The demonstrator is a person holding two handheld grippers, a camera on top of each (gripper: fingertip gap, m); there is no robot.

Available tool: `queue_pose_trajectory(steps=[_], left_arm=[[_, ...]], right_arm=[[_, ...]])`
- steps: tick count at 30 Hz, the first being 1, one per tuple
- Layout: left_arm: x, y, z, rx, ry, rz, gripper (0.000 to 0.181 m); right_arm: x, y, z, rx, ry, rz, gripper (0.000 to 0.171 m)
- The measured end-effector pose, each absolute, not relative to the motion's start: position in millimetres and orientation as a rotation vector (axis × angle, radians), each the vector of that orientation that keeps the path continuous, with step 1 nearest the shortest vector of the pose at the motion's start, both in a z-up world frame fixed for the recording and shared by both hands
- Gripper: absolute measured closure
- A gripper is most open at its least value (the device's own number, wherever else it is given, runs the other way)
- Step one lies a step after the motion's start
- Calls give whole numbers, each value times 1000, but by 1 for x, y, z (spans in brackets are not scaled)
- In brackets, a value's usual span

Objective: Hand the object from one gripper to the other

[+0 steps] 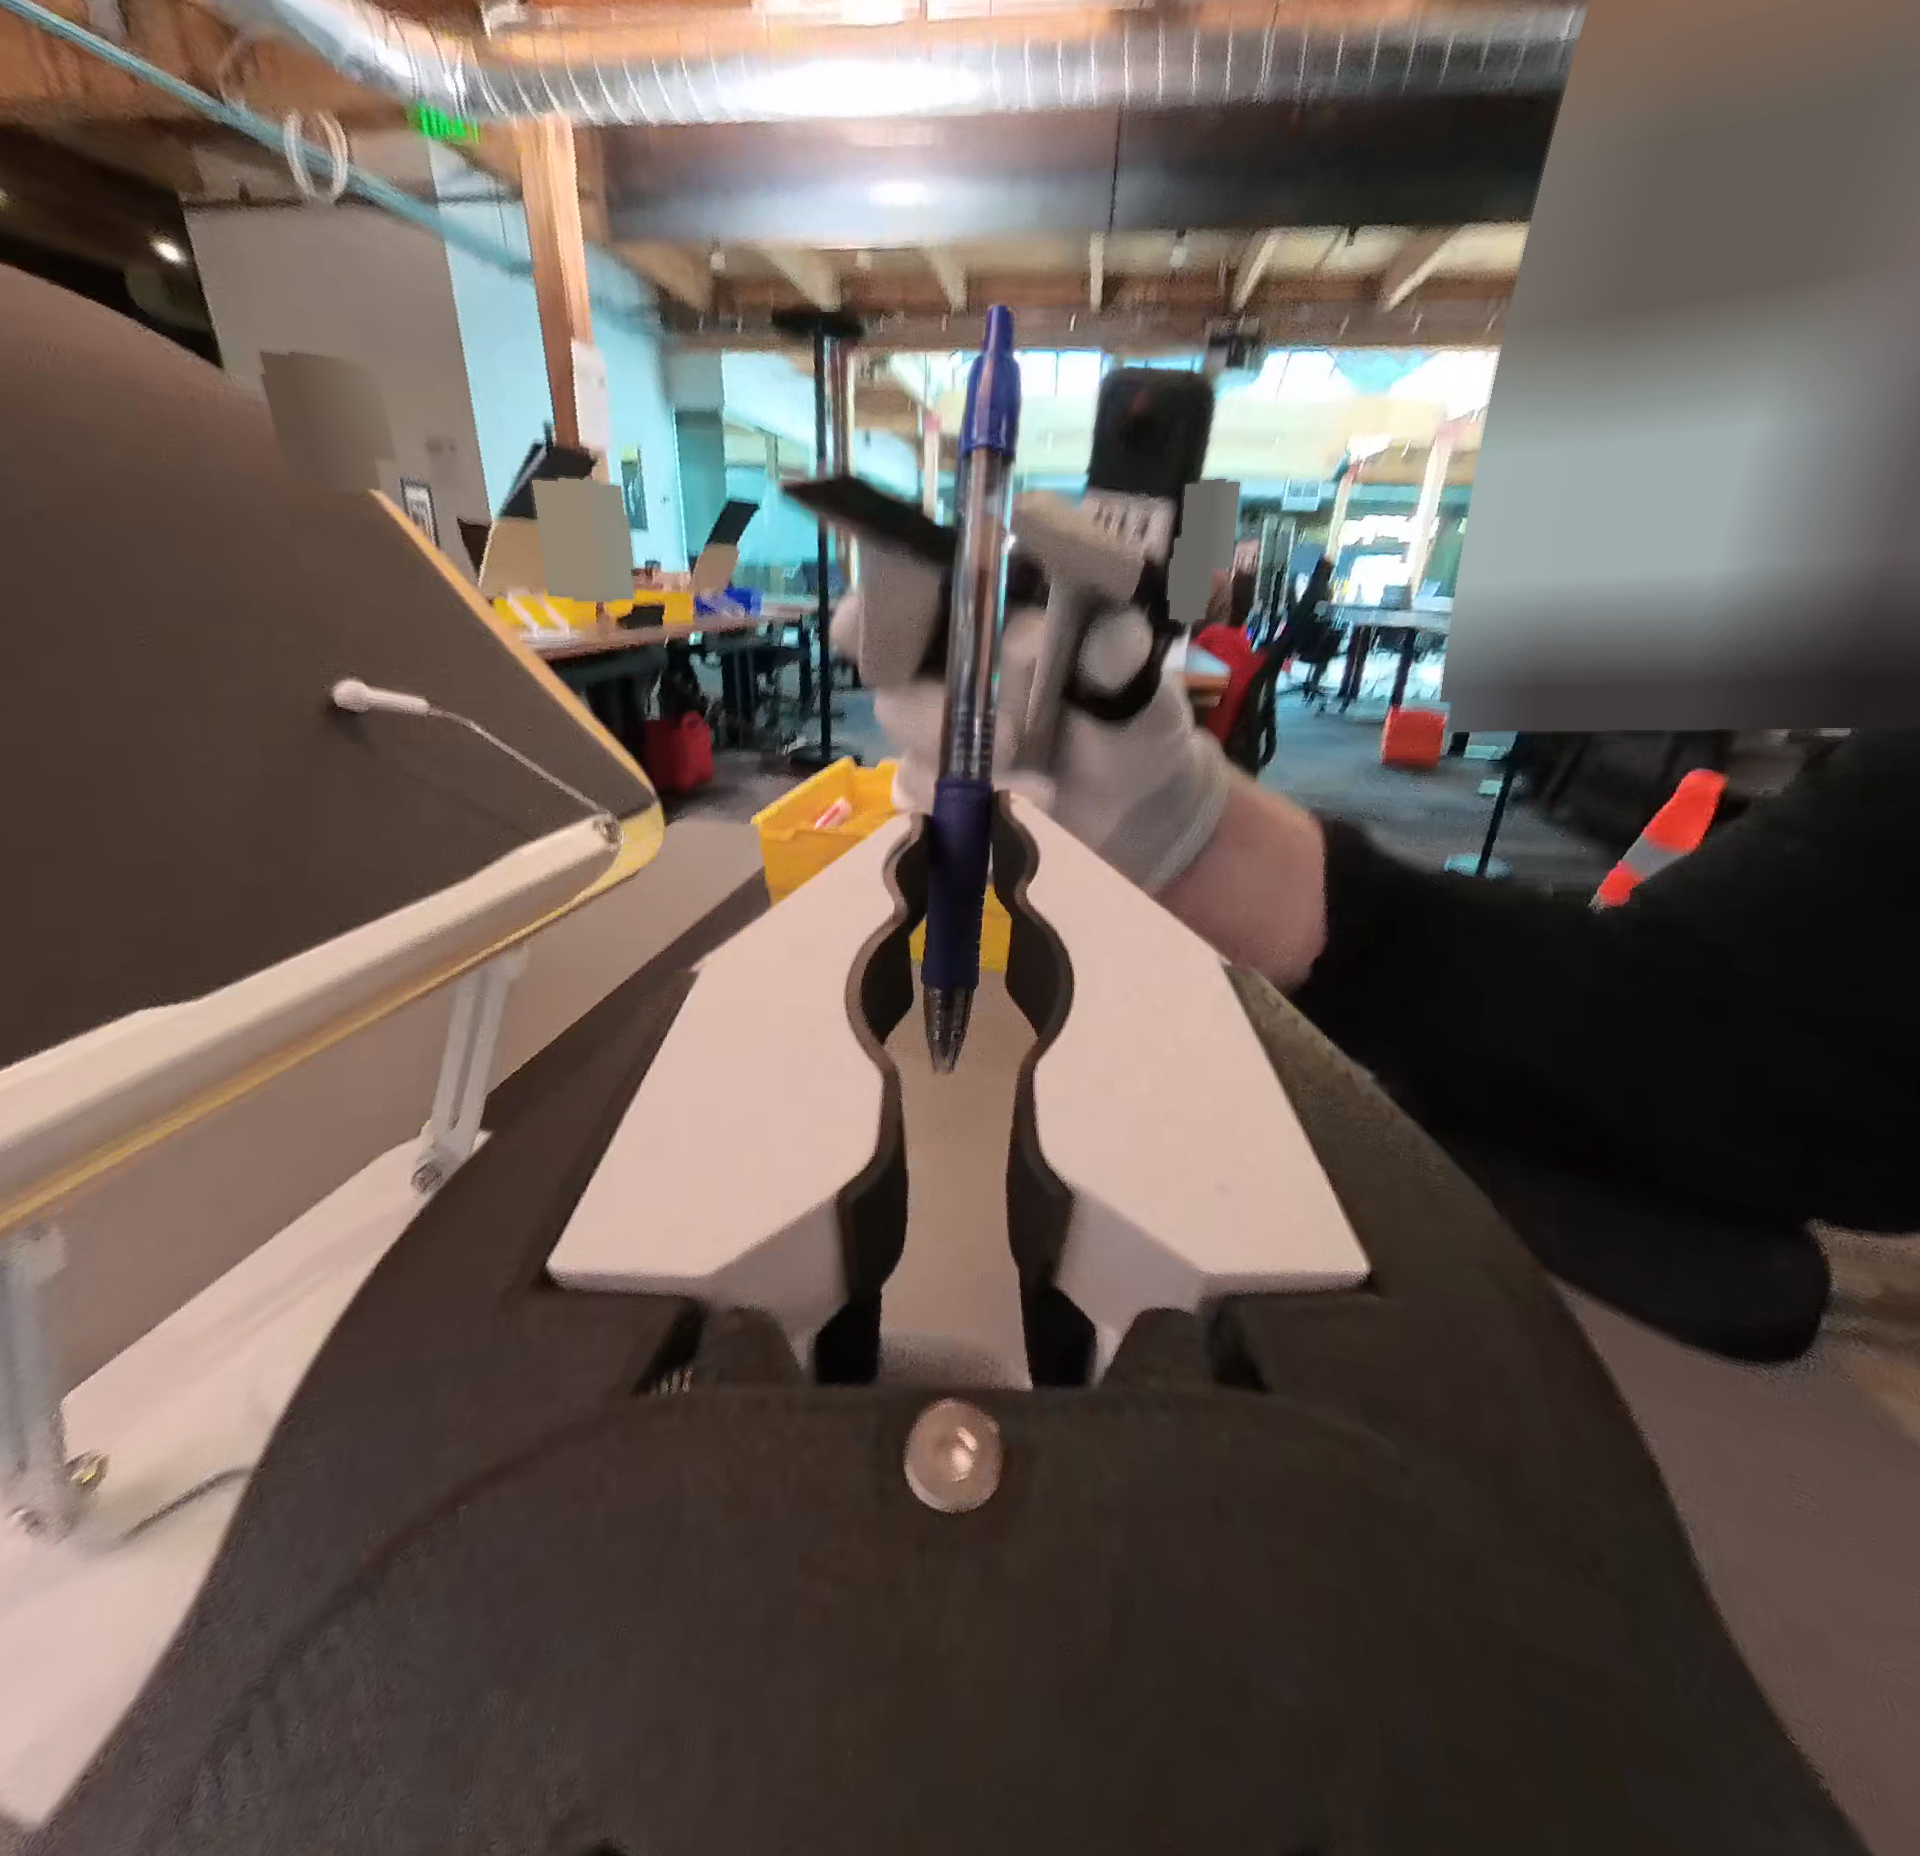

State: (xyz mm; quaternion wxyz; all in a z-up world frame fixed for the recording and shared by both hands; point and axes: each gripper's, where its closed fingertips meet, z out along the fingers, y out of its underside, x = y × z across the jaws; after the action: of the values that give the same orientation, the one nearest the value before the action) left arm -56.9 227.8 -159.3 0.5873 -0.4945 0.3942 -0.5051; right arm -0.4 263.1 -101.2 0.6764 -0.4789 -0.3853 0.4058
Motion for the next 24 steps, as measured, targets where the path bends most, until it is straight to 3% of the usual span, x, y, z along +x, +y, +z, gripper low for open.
queue_pose_trajectory(steps=[5,9,11,13,15,18,21,24], left_arm=[[-66,228,-145,-1078,797,-1334,172],[-53,228,-161,-1121,841,-1316,172],[-49,224,-163,-1117,859,-1322,172],[-48,227,-165,-1129,849,-1312,172],[-50,227,-166,-1131,849,-1334,172],[-53,233,-171,-1173,866,-1257,170],[-61,245,-171,-1210,878,-1093,145],[-65,251,-165,-1244,879,-968,135]], right_arm=[[-31,248,-127,-1074,-922,1214,110],[-62,232,-142,-1076,-998,1267,120],[-72,233,-149,-1102,-1006,1257,135],[-74,227,-149,-1069,-1021,1280,164],[-76,227,-151,-1096,-1038,1270,164],[-73,234,-156,-1157,-1089,1126,164],[-56,246,-152,-1184,-1126,891,164],[-32,263,-161,-1227,-1242,455,164]])
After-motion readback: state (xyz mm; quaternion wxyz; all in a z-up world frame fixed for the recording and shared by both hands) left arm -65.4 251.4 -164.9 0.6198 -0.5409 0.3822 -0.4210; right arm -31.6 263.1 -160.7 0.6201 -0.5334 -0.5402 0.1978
